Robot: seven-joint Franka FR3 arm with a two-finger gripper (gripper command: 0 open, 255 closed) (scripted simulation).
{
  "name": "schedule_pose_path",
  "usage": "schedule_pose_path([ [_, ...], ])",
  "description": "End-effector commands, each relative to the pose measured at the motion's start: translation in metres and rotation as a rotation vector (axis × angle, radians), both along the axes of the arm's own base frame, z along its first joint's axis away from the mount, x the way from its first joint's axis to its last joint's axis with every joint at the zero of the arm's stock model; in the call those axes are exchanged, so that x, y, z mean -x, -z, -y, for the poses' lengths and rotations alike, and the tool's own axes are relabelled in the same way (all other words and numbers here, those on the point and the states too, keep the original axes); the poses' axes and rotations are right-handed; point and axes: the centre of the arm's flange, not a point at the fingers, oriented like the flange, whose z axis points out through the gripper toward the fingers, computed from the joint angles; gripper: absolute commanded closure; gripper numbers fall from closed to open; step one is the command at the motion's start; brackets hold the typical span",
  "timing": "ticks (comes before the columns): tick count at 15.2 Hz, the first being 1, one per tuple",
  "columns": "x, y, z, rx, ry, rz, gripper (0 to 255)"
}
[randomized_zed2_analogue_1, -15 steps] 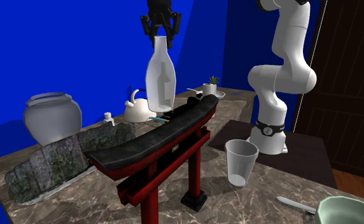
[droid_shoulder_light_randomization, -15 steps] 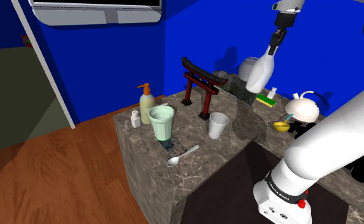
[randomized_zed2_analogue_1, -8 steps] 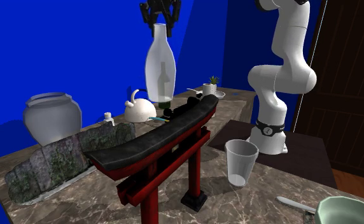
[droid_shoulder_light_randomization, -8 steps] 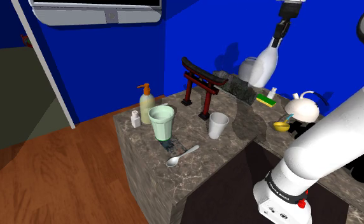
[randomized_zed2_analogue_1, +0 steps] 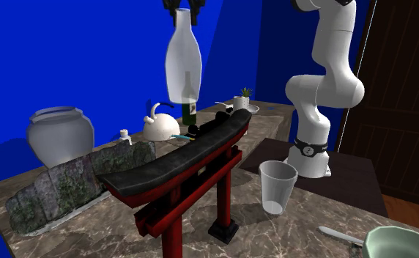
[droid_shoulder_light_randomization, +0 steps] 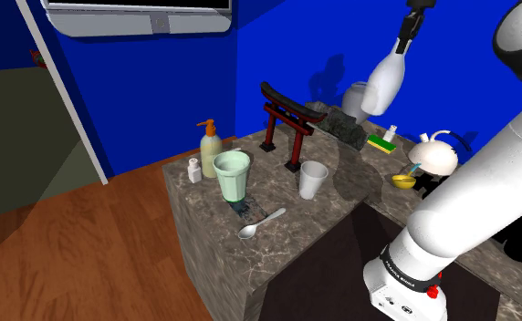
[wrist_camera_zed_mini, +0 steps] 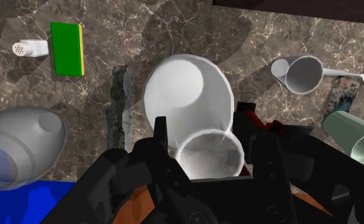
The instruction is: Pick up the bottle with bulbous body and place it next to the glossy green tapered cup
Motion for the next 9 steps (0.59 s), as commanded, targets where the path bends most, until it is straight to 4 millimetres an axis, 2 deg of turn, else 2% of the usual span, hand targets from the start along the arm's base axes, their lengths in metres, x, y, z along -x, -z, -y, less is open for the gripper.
schedule_pose_path([
  [1, 0.0, -0.011, -0.002, 0.0, 0.0, 0.0, 255],
  [9, 0.0, -0.05, -0.002, 0.0, 0.0, 0.0, 255],
])
